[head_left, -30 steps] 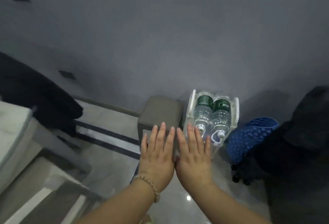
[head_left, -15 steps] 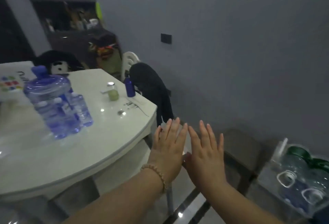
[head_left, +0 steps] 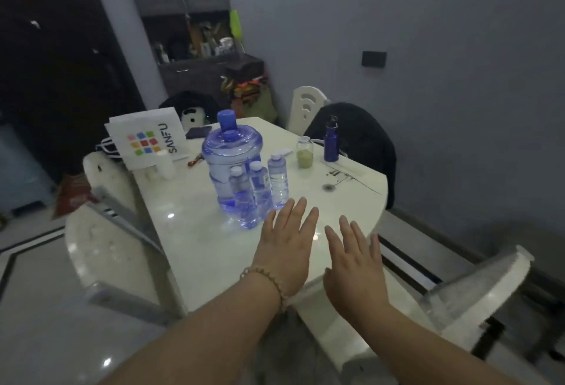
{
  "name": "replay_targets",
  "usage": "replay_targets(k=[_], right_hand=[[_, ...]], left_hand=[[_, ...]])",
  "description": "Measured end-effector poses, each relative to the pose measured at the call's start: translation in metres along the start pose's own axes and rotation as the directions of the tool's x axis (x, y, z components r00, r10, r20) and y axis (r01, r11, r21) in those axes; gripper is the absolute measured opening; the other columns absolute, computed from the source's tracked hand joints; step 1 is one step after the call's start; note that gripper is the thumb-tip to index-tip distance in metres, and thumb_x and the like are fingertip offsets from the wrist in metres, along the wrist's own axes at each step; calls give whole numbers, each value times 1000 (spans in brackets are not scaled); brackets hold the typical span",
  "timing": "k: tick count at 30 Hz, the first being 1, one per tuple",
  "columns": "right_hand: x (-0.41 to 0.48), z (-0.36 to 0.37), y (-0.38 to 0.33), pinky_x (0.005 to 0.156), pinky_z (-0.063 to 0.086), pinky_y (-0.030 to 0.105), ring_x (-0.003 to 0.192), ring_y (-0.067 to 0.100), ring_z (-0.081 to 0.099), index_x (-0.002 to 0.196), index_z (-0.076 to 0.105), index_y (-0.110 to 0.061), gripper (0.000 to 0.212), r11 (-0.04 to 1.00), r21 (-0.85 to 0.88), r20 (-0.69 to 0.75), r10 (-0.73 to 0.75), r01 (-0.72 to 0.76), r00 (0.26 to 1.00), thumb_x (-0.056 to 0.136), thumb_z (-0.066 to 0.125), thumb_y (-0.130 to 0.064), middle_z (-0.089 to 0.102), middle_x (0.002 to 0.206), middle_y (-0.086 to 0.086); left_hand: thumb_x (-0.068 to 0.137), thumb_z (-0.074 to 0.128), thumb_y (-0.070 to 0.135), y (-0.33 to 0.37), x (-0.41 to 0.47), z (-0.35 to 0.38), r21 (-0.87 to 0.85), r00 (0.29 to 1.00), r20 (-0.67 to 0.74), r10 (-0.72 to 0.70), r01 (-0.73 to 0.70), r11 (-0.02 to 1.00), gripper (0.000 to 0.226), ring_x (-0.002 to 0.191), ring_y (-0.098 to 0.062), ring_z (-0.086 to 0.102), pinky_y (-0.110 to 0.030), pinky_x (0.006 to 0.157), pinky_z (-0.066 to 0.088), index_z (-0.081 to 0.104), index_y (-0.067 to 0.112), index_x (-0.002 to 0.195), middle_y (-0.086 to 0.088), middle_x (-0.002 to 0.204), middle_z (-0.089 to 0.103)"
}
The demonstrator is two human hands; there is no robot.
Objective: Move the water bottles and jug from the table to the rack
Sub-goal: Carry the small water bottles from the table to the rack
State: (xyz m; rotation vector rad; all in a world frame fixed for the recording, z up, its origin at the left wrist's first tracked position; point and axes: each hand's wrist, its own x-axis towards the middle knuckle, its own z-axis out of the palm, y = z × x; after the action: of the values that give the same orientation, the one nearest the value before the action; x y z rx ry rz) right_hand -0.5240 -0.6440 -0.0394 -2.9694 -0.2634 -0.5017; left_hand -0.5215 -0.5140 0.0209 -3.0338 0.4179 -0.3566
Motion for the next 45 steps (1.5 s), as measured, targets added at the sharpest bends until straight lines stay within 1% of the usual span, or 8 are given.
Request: replay_targets(k=[8, 14, 18, 20, 23, 33, 39, 45], right_hand=[[62, 14, -60, 110, 5, 48, 130, 35, 41, 130, 54, -10, 84, 993, -82, -11, -90, 89, 996, 52, 82, -21, 46, 141, 17], [132, 65, -100, 107, 14, 51, 130, 35, 41, 133, 50, -9, 81, 989, -30, 54, -140, 141, 989, 57, 77, -16, 44, 142, 18], [183, 90, -118, 108, 12, 50, 134, 34, 36, 139, 44, -10, 82, 989, -16, 92, -142, 144, 986, 61, 70, -13, 37, 147, 16], [203, 96, -121, 112, -1, 49, 143, 31, 12, 149, 18, -14, 80, 984, -49, 119, -162, 169, 980, 79, 56, -18, 10, 157, 13], [233, 105, -121, 112, -9, 50, 143, 28, -12, 148, -13, -18, 77, 976, -107, 146, -171, 188, 974, 93, 40, -26, -18, 156, 10], [297, 148, -131, 113, -4, 47, 142, 29, -18, 146, -18, -15, 83, 972, -179, 155, -126, 153, 980, 91, 43, -17, -19, 155, 11], [314, 171, -152, 106, 35, 49, 132, 41, 34, 142, 32, 0, 90, 992, -82, 71, -91, 96, 993, 61, 70, 3, 35, 145, 24], [291, 158, -178, 60, 50, 36, 80, 36, 56, 109, 60, -1, 66, 999, -28, -72, 30, -32, 997, 47, 80, 7, 55, 106, 20]], left_hand=[[95, 42, 14, -102, 19, 42, 37, 998, 21, -63, 62, 997, 75, 144, -30, -10, -45, 113, -8, -10, 20, 149, -10, 157, -14], [67, 77, 24, -169, 63, 72, 119, 999, -6, -39, 39, 992, 81, 126, -30, 48, -47, 102, 38, 44, 15, 140, -12, 140, 48], [93, 44, 23, -210, 97, 80, 234, 998, 64, -26, 10, 972, 74, 145, -30, 4, -49, 114, 7, -2, 16, 151, -13, 158, 0], [97, 31, 22, -221, 112, 84, 249, 995, 85, -48, 26, 968, 68, 144, -28, -9, -48, 114, -3, -14, 16, 148, -10, 157, -13], [100, 23, 24, -232, 135, 95, 282, 995, 95, -32, 4, 959, 63, 144, -31, -12, -51, 113, -7, -16, 13, 148, -12, 157, -13], [100, 32, 28, -284, 193, 149, 433, 967, 91, 237, -253, 865, 72, 140, -39, -15, -58, 96, -22, -22, 6, 144, -21, 154, -14], [80, 49, 36, -312, 204, 177, 353, 888, -83, 453, -399, 846, 58, 134, -31, 37, -51, 110, 23, 50, 20, 135, -12, 141, 47], [65, 74, 25, -328, 207, 188, 160, 796, -274, 540, -516, 842, 44, 113, -35, 43, -51, 102, 29, 67, 16, 107, -17, 109, 61]])
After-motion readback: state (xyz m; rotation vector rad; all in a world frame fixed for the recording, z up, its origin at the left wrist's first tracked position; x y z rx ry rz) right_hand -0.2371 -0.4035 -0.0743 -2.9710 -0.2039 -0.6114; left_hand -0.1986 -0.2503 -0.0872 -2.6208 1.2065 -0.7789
